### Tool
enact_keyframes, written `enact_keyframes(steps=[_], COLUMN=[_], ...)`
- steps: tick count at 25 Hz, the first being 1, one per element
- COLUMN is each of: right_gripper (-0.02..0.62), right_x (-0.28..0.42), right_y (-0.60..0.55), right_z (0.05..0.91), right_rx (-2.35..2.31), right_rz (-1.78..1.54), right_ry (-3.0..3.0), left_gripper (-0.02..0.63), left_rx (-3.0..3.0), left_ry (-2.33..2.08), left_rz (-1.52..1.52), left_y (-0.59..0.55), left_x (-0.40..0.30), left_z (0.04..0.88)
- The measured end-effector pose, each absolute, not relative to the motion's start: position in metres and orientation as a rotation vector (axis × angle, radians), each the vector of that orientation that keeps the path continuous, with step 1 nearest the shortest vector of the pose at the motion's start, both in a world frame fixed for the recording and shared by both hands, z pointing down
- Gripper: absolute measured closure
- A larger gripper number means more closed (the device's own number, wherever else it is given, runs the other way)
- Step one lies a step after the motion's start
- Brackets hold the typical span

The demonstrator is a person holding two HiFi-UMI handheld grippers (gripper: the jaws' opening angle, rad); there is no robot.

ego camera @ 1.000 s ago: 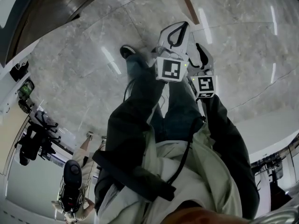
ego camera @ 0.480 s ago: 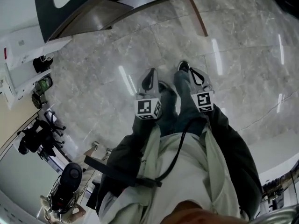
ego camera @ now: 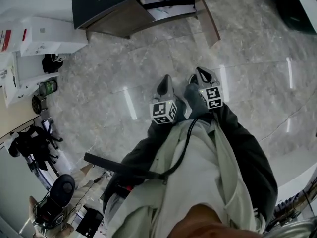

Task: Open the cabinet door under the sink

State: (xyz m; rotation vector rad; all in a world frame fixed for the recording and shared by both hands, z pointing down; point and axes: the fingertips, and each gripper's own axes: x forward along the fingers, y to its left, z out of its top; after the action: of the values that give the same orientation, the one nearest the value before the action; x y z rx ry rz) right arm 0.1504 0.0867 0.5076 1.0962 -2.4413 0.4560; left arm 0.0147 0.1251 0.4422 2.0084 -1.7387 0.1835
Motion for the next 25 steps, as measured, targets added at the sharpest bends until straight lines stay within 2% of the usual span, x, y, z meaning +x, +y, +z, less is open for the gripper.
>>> enact_keyframes(steps=[25], right_gripper=[0.594], right_x=[0.107], right_y=[0.161], right_z=[0.47], right_rx=[0.946], right_rz=[0.387], right_ry=[-2.472], left_gripper=[0.6], left_rx=[2.076], left_ry=[-1.638], left_rz=[0.187], left_y=[0.167], left_x=[-0.016], left_z=[0.42])
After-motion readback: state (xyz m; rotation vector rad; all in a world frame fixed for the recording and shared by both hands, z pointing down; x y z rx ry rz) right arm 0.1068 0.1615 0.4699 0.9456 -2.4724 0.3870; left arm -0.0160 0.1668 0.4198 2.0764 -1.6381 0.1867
